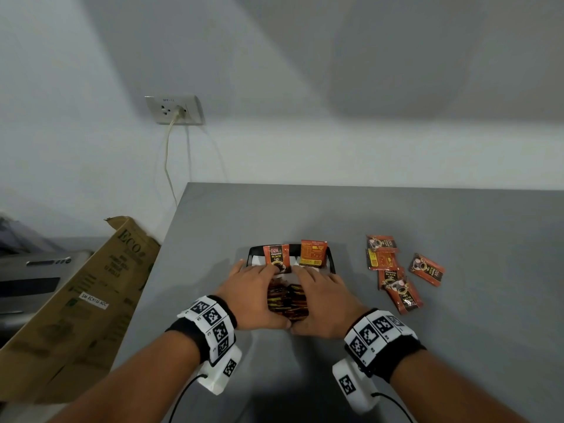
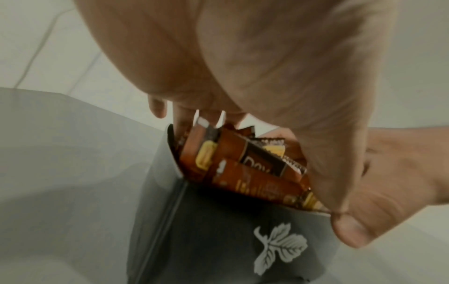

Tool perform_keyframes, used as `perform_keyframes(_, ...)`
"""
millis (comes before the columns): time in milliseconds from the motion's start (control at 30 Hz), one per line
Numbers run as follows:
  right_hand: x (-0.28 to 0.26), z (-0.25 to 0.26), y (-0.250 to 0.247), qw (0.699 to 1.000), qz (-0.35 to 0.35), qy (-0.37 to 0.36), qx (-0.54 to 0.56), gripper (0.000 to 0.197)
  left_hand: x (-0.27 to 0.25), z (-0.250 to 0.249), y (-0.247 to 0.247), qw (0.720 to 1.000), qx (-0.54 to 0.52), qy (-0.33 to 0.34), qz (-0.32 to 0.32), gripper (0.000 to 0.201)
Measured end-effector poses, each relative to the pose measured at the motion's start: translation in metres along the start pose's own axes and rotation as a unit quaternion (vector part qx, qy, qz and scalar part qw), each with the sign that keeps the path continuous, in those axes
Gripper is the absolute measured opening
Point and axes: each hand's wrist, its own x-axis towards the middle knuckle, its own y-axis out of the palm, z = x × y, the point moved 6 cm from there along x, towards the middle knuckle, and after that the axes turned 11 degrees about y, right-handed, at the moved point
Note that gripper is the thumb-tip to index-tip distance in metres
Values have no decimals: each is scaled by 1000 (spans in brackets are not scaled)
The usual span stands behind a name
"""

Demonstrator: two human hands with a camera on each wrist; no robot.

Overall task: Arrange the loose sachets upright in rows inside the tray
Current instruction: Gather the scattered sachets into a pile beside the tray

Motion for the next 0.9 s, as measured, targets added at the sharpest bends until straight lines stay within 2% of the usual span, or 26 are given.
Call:
perform_keyframes(300,-8,-3,-8,1000,8,-2,23,108,-1,-5,-9,1000,-28,5,11,95)
perform_keyframes(400,-16,-6,-23,998,-12,5,66,104,3,-10,-18,999,-33,19,-28,79)
perform_keyframes(467,-19,-21,-38,991,-36,27,129,91,9,-15,-29,996,-49,22,-65,62)
perform_keyframes(533,-19,-52,-53,979,-84,64,174,75,20,-26,-40,993,-62,20,-100,48)
perform_keyframes(600,-19,-99,-61,961,-143,138,195,57,34,-41,-52,987,-83,17,-139,36)
perform_keyframes(700,-29,-164,-62,930,-213,263,143,28,63,-72,-62,982,-110,13,-155,13)
perform_keyframes(733,-33,-179,-58,922,-213,296,133,24,75,-83,-60,983,-113,13,-145,9)
perform_keyframes(800,-40,-197,-44,912,-182,341,134,30,100,-108,-54,988,-104,29,-113,6)
perform_keyframes(900,-48,-210,-23,913,-155,359,120,35,133,-152,-41,992,-96,57,-62,13)
